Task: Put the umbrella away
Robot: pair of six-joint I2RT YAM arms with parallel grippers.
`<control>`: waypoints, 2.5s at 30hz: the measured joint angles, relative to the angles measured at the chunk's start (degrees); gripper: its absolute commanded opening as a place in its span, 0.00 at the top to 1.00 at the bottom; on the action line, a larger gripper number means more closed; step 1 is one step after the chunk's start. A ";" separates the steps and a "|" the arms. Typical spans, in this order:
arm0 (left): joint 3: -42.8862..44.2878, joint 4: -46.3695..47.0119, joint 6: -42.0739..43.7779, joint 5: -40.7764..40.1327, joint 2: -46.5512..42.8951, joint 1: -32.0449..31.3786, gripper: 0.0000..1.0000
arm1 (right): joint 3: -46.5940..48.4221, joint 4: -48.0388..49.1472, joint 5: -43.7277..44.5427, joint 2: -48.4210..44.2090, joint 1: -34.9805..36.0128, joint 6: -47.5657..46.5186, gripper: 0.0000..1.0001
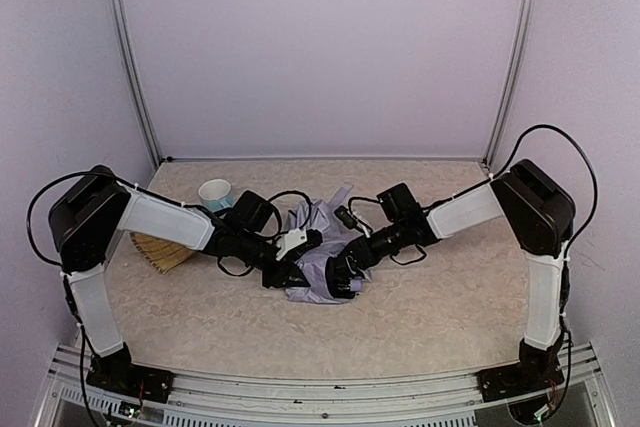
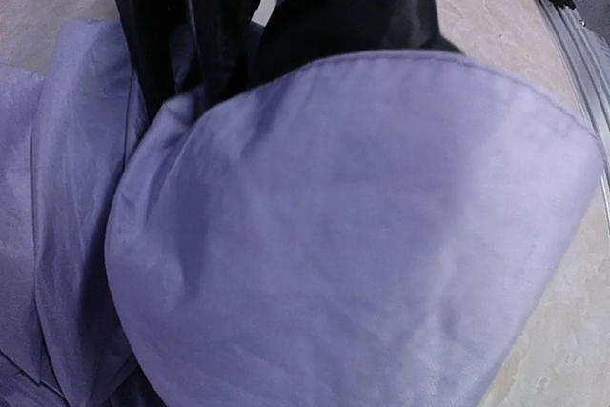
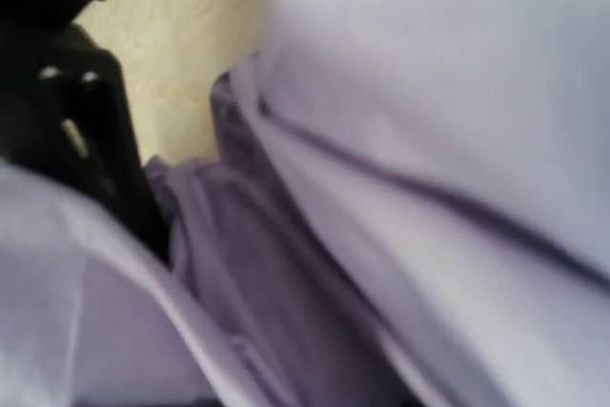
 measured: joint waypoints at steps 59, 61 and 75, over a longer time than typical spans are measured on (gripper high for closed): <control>13.07 -20.11 -0.04 18.75 10.10 2.56 0.41 | -4.26 -7.63 35.82 -8.61 19.23 -45.92 0.48; 10.64 -17.18 -1.97 18.93 8.37 2.73 0.35 | -4.07 -7.93 34.82 -8.26 19.06 -43.91 0.56; -29.83 34.25 -19.85 -2.51 -28.98 1.99 0.32 | -5.97 -6.47 30.10 -9.27 18.49 -28.04 0.69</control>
